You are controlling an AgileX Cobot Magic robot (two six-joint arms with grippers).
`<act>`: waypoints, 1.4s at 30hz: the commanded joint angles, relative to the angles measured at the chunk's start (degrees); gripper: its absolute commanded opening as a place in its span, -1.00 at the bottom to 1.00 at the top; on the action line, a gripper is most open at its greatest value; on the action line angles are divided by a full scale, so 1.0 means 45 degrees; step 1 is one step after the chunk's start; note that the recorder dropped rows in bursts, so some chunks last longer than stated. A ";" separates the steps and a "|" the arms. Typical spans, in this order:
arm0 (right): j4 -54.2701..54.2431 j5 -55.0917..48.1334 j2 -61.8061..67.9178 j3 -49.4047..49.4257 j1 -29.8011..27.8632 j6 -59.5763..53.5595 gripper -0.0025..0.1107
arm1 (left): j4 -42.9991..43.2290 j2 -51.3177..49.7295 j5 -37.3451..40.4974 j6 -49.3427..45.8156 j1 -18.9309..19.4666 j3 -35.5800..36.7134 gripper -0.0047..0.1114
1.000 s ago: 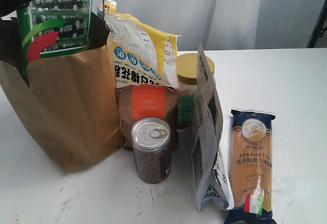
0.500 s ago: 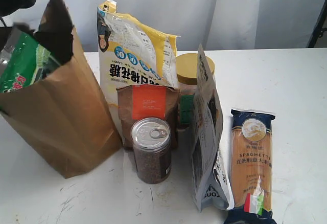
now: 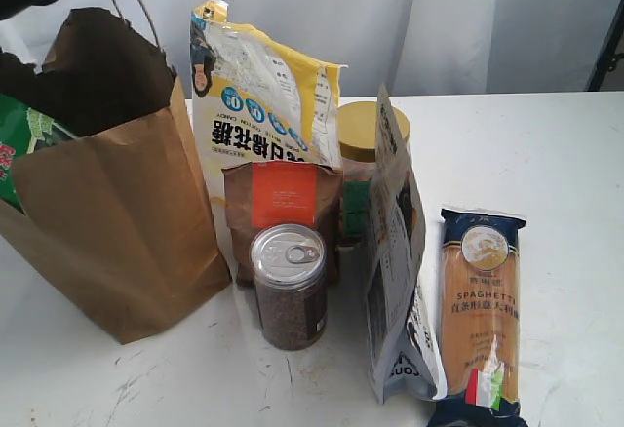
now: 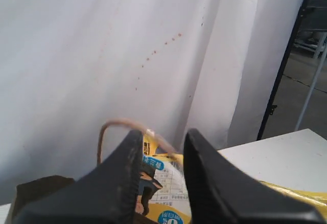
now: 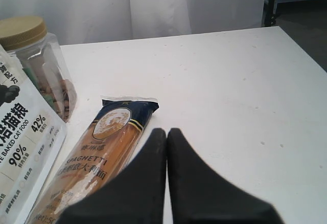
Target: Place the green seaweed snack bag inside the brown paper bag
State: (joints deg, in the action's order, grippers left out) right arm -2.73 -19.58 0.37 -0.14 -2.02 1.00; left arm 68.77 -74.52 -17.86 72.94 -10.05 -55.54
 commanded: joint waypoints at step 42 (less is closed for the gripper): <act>-0.0029 0.0055 -0.0083 0.0032 -0.0070 -0.0033 -0.96 | -0.9548 1.3819 0.6982 -0.9423 0.0020 0.7969 -0.92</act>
State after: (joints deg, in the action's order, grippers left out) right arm -2.73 -19.58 0.37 -0.14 -2.02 1.00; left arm 34.91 -16.97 9.02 39.72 -10.05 -22.21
